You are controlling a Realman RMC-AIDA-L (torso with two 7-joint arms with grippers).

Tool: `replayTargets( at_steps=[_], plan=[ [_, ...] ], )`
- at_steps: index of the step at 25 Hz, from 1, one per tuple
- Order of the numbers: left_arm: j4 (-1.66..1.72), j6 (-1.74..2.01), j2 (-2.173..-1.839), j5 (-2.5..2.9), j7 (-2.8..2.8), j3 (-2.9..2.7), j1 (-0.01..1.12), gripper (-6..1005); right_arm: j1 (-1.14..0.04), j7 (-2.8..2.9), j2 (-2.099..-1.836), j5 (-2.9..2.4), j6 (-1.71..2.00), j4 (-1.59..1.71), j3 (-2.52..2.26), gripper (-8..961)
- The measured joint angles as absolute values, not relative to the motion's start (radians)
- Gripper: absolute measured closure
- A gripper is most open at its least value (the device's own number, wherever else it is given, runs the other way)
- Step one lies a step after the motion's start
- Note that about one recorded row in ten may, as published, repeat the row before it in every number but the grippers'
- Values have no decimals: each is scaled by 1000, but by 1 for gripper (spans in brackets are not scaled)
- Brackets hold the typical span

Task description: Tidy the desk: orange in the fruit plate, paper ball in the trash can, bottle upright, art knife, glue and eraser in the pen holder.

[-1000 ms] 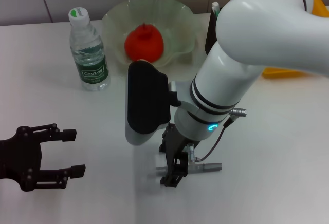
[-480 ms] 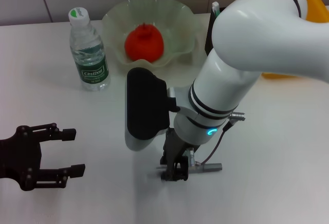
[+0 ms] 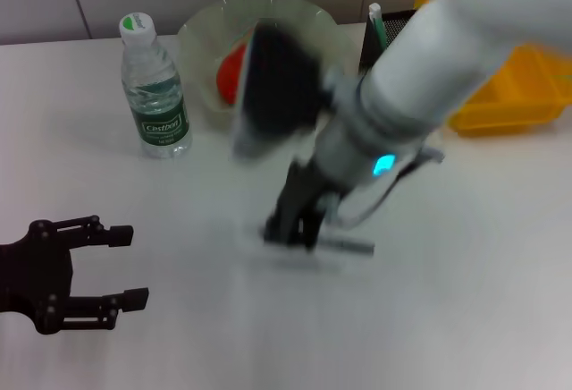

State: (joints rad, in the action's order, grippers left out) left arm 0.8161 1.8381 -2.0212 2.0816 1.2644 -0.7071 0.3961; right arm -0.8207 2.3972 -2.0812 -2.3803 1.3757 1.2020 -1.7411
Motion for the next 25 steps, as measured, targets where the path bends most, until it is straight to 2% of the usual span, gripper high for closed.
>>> replayTargets(
  at_steps=[11,18,25],
  plan=[
    [807,1835,-2033,2078,1232,-703,393,179,-665,2222,-2078,-2326,1409,1462,-1203,811],
    [807,1841,-2036,2070,1234,-693,397,179,-606,1965,-2079,-2080,1272,1354,-1000,813],
    [808,1841,-2036,2069,1241,-692,390,178,-620,1806,-2075,-2003,1217,1181,-827,813]
  ],
)
